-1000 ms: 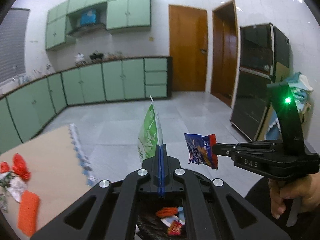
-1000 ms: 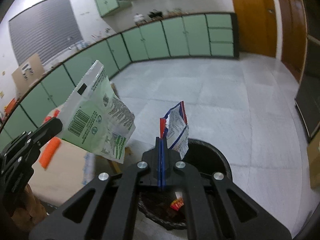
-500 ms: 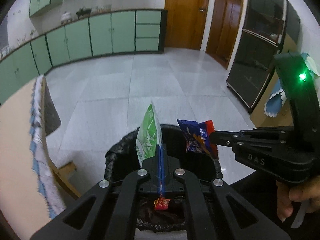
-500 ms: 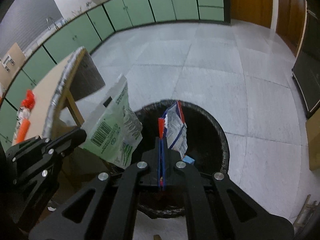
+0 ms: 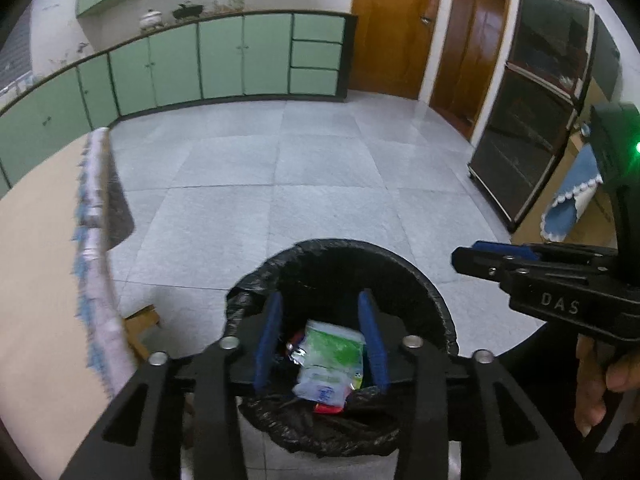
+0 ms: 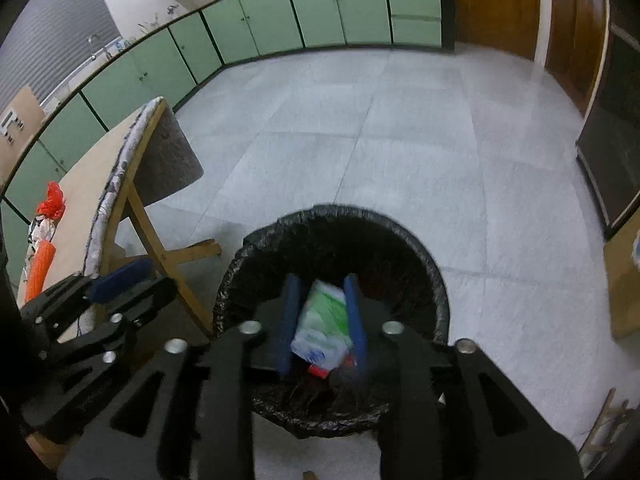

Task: Collect trash
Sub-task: 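Move both open grippers back over the table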

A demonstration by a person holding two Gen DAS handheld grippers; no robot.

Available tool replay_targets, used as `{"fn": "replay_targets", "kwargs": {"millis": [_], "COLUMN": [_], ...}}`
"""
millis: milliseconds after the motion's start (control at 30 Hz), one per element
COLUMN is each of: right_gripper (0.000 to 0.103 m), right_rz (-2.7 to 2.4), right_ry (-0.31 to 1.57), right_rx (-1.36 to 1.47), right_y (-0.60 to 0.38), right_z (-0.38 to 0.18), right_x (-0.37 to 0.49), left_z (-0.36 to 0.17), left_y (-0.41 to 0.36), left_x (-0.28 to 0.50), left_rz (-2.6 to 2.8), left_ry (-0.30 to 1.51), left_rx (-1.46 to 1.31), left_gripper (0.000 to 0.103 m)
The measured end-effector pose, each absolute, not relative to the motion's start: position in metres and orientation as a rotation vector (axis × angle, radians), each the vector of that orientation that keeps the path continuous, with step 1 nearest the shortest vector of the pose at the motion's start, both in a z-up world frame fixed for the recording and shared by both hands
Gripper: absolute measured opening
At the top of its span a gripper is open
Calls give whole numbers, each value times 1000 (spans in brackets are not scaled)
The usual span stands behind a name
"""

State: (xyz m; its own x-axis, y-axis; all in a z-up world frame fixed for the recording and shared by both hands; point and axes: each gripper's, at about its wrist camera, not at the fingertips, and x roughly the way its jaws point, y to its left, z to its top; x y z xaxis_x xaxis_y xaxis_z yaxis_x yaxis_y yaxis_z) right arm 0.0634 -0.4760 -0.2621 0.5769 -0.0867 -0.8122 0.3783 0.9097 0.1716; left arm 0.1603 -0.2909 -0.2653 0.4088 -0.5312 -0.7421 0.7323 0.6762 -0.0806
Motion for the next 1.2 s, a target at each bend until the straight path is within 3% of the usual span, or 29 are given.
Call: {"fn": "replay_targets", "kwargs": {"millis": [67,167,333,733,1000,1200], "right_gripper": [36,48,50,52,63,64], "right_rz": [-257,-215,-94,252,356,335], "right_ry": [898,849,792,778,782,820], "right_rx": [343,326,282,139,66,28], "right_y": [-469,-451,-403,-224,-124,-90], "right_z": [-250,-228,-199,-183,-196,-219], "right_x": [62,62,79,140,172,197], "left_z": [-255,-233,-204,-177,-190,-199], "left_y": [-277,-239,-151,71,125,137], "left_x": [161,161,161,160,168,171], "left_rz": [-780,-711,-552,-95,-45,-67], "left_ry": [807,766,709,587,573,572], "left_rx": [264,231,151,61,25,15], "left_gripper": [50,61,72,78,78,78]}}
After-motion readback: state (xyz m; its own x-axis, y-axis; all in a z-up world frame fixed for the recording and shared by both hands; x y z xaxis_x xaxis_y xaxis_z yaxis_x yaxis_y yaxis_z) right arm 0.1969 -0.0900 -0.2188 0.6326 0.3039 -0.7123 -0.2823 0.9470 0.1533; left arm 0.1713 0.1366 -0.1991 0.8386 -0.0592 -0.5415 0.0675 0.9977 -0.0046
